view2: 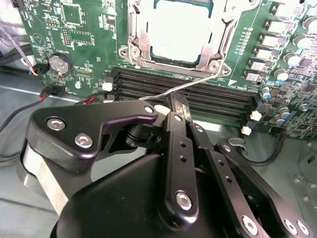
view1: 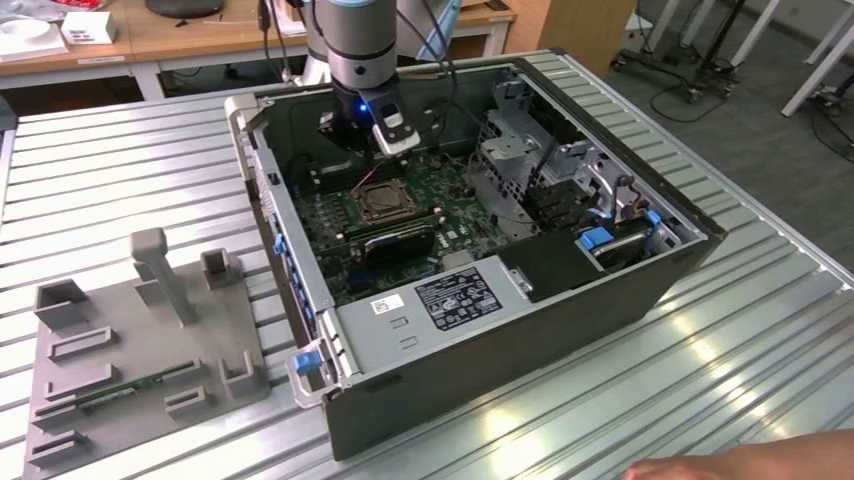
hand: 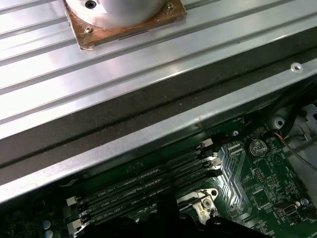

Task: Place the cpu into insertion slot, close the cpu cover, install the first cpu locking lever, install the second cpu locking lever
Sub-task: 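Install the first cpu locking lever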

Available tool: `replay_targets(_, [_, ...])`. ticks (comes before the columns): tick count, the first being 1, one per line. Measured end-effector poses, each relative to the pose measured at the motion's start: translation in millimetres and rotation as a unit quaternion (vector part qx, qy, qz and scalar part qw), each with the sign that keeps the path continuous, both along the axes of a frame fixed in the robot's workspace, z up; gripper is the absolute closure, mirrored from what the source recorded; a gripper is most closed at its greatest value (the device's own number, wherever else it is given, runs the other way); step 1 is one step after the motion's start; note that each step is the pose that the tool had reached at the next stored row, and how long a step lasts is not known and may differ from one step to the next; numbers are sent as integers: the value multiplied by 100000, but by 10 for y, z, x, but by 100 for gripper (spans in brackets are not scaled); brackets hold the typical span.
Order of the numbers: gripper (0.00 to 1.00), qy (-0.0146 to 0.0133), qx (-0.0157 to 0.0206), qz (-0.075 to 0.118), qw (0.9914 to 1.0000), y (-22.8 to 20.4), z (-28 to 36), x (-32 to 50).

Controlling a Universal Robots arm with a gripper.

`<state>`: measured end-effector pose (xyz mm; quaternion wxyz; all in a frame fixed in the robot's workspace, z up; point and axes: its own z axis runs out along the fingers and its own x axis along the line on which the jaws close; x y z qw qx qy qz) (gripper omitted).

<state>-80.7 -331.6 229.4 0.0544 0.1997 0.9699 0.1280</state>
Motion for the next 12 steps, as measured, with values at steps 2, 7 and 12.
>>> replay_targets(2, [89, -7, 11, -2, 100000, 0, -11, 0])
replay_targets(7, [89, 3, 46, -3, 100000, 0, -65, 0])
replay_targets(12, [89, 7, 232, -3, 100000, 0, -80, 0])
